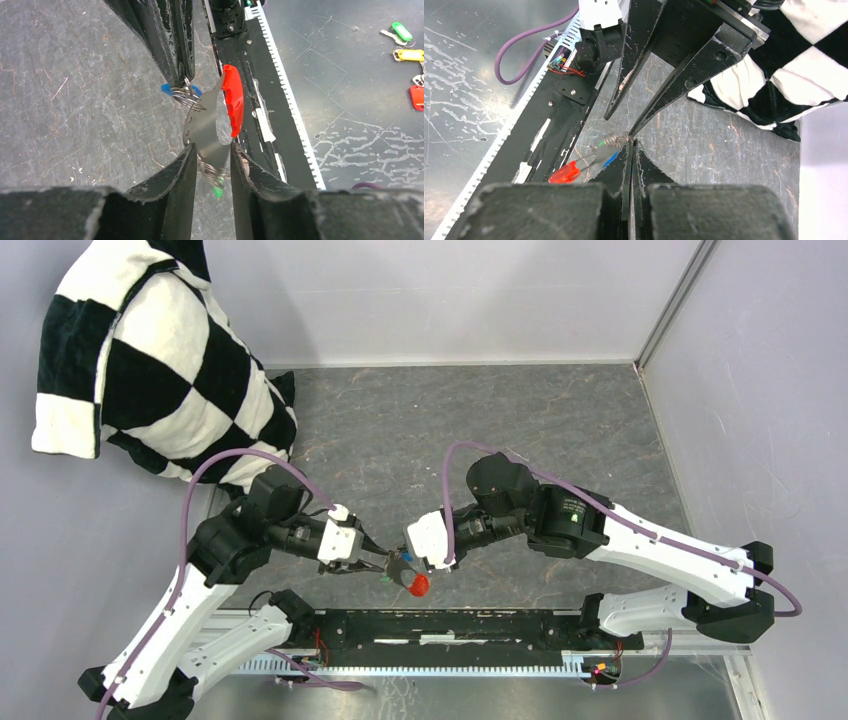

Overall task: Put the keys on the keyring
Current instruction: Adjust the key on the keyring.

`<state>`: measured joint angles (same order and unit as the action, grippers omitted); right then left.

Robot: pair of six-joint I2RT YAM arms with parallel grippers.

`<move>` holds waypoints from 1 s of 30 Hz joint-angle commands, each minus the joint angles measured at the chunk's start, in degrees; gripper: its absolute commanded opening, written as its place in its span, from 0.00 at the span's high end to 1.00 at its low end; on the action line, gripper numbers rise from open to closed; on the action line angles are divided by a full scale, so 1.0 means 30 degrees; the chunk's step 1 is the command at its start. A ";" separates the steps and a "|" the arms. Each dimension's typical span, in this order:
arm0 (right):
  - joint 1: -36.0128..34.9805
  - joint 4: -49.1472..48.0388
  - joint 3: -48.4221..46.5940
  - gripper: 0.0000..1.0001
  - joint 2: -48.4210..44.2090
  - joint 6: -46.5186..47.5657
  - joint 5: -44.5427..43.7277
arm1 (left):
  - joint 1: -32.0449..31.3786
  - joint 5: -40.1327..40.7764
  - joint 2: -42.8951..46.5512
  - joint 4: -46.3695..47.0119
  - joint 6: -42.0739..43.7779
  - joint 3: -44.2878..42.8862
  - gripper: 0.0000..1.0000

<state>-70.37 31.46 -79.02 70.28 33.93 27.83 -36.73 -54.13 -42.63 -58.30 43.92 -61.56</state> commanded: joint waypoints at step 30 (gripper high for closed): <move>0.0093 -0.1639 -0.1857 1.00 0.1359 -0.3631 -0.5518 | -0.0003 0.5809 -0.0070 0.4654 -0.7321 0.0029 0.57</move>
<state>-70.37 30.39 -81.65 74.74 24.75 12.45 -36.73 -41.58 -42.50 -47.53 25.02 -62.11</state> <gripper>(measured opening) 0.004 0.437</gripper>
